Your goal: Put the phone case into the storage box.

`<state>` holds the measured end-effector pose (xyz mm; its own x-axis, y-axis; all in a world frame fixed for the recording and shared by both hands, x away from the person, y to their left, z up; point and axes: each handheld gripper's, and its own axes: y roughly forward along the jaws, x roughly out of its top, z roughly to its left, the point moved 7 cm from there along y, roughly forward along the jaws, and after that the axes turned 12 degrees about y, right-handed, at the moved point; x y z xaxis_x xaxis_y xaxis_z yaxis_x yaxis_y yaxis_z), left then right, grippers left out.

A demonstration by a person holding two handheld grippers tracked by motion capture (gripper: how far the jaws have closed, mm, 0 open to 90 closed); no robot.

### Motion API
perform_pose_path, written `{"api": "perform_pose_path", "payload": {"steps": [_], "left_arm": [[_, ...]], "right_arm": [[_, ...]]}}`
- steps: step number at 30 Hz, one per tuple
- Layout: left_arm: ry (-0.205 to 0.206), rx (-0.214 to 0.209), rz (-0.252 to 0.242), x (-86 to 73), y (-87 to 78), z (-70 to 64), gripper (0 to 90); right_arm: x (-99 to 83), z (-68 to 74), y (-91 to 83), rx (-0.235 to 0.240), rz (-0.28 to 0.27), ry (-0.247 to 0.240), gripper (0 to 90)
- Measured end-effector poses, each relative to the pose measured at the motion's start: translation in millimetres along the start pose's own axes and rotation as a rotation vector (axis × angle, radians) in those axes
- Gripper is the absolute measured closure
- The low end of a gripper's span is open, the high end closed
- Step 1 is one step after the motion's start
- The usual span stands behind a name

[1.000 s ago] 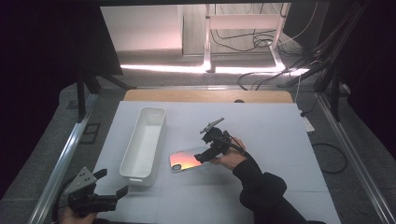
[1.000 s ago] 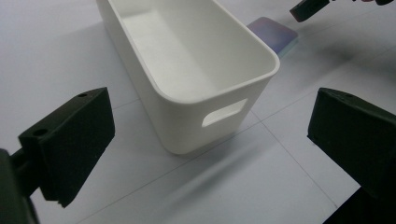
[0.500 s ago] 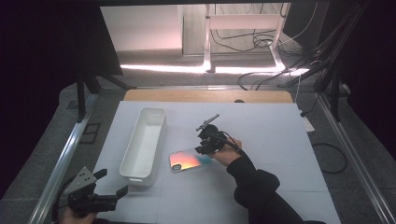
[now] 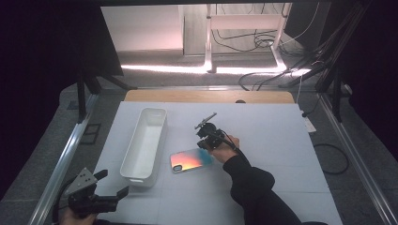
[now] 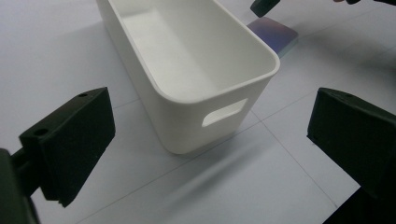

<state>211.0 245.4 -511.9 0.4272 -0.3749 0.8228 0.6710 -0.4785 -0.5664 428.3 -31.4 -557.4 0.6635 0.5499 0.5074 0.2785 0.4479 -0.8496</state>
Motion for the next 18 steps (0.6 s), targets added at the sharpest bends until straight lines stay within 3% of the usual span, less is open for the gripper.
{"api": "perform_pose_path", "payload": {"steps": [8,18], "left_arm": [[0.002,0.000,0.000,-0.1,0.0,-0.1,1.6],[0.004,0.000,0.003,-0.1,0.1,-0.6,1.6]], "right_arm": [[0.7,-9.7,11.6,-0.028,0.012,0.025,89.5],[-7.8,-11.9,8.0,-0.006,0.050,0.019,89.5]]}}
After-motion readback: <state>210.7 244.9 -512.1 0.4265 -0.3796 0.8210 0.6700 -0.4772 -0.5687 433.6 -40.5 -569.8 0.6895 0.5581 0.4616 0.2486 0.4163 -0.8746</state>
